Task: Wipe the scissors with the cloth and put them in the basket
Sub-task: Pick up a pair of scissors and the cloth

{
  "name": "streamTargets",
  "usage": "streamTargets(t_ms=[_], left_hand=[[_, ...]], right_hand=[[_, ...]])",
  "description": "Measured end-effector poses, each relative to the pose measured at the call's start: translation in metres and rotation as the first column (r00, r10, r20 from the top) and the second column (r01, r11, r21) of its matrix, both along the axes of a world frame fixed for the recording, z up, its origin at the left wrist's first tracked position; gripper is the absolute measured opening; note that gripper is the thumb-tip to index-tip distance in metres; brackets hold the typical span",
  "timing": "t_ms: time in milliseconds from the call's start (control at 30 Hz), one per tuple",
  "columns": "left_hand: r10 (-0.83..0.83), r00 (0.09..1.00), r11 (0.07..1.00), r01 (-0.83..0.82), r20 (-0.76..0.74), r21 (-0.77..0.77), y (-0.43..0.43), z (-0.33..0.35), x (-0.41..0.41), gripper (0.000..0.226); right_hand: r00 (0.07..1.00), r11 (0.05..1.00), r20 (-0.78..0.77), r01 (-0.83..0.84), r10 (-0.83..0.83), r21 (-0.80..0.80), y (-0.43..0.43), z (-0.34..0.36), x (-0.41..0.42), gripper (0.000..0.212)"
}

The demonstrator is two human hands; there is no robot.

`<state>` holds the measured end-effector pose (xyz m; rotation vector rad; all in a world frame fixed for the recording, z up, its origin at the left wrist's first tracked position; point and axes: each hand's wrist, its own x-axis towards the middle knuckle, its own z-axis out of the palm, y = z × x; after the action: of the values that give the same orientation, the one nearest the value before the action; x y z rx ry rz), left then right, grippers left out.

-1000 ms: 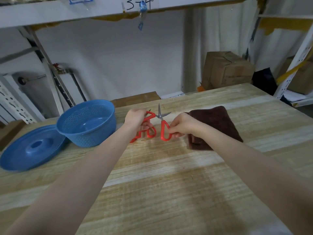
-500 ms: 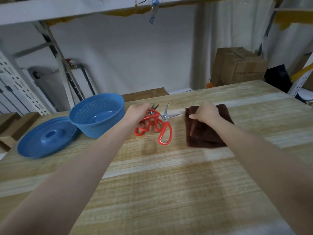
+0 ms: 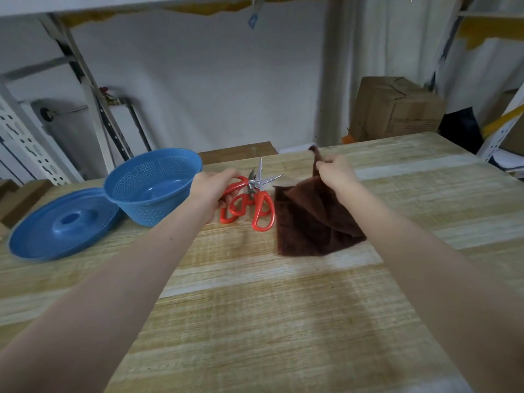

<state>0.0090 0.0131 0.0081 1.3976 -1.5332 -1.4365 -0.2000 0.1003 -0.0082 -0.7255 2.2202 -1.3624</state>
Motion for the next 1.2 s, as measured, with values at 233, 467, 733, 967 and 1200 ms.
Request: streamTargets(t_ms=[233,467,733,967,1200], left_hand=[[0.063,0.993,0.998,-0.060,-0.103,0.030,-0.002,0.009,-0.001,0.018],[0.115,0.977,0.993,-0.109,-0.182,0.043,0.002,0.012,-0.005,0.018],[0.120,0.976,0.993,-0.116,-0.180,0.030,0.003,0.014,-0.011,0.019],[0.093,0.984,0.996,-0.094,-0.154,0.001,0.009,0.009,-0.017,0.020],[0.040,0.986,0.999,-0.042,-0.161,-0.007,0.017,0.009,-0.027,0.020]], right_hand=[[0.968,0.995,0.235,0.099,-0.089,-0.031,-0.005,0.011,0.011,0.036],[0.925,0.923,0.379,0.141,0.006,-0.358,0.000,0.005,0.022,0.014],[0.523,0.834,0.787,0.233,0.326,-0.500,0.003,0.014,0.042,0.030],[0.505,0.869,0.815,0.225,0.283,-0.441,0.002,0.003,0.060,0.037],[0.712,0.946,0.646,-0.079,0.275,-0.316,-0.002,-0.001,0.067,0.028]])
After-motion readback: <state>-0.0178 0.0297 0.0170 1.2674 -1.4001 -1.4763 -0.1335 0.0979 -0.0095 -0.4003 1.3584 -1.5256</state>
